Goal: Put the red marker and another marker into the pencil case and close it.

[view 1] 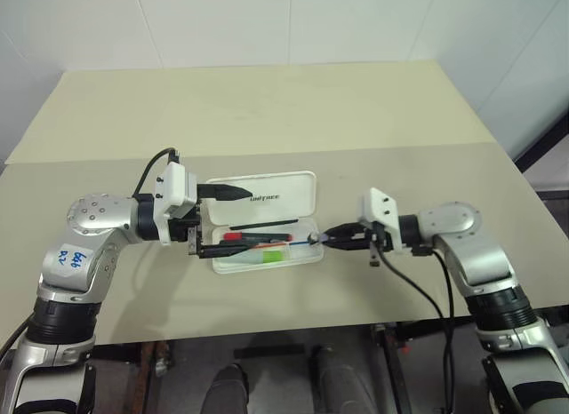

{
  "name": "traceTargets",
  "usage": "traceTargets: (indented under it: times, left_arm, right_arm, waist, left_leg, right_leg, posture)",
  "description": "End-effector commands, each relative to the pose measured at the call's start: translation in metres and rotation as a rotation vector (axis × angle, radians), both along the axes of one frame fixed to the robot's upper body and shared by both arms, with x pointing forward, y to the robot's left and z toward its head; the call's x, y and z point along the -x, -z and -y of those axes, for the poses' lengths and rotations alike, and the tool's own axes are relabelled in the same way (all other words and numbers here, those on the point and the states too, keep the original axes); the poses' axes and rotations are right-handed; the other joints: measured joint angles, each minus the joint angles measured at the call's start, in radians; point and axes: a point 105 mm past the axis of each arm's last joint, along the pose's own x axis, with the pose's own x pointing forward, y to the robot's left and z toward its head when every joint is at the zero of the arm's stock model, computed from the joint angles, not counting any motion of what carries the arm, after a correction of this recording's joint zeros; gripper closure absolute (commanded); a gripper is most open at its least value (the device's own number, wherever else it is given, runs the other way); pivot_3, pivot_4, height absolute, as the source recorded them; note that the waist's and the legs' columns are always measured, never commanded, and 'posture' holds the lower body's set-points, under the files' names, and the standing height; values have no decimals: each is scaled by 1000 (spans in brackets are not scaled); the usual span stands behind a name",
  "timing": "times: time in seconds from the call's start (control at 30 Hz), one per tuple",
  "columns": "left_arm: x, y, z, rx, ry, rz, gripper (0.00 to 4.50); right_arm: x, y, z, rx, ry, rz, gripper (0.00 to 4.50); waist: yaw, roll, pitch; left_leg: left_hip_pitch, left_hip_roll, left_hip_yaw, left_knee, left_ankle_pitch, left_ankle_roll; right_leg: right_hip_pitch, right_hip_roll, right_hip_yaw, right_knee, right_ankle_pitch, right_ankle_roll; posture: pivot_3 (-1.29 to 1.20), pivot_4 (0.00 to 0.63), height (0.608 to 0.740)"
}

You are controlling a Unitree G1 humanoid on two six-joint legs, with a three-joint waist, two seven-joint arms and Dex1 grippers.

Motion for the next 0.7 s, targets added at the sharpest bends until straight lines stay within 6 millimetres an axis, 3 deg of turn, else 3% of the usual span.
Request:
traceTargets:
  times: [0.03, 0.13, 0.43, 0.7]
  left_arm:
    - [1, -2, -5, -24, 0, 24, 0]
    - [2, 0, -7, -39, 4, 21, 0]
    - [2, 0, -8, -43, -4, 28, 0]
    - [4, -1, -7, -36, -13, 35, 0]
  right_arm:
    - [2, -4, -9, -15, 14, 19, 4180]
    - [0, 7, -18, -11, 12, -5, 4180]
    - [-6, 26, -9, 60, 5, -29, 4180]
    - [-9, 23, -2, 79, -25, -25, 4180]
  waist:
    - [5, 0, 0]
    - [5, -2, -1]
    - [6, -2, -1]
    - [5, -2, -1]
  left_leg:
    - [0, 0, 0, 1, 0, 0]
    - [0, 0, 0, 1, 0, 0]
    - [0, 0, 0, 0, -1, 1]
    - [0, 0, 0, 0, -1, 1]
  right_leg:
    - [0, 0, 0, -1, -1, -2]
    - [1, 0, 0, -1, -6, -11]
    - [1, 0, 0, -1, -3, -5]
    - [1, 0, 0, -1, 1, 0]
  posture:
    - [0, 150, 740]
    - [0, 150, 740]
    - [0, 150, 740]
    - [0, 150, 740]
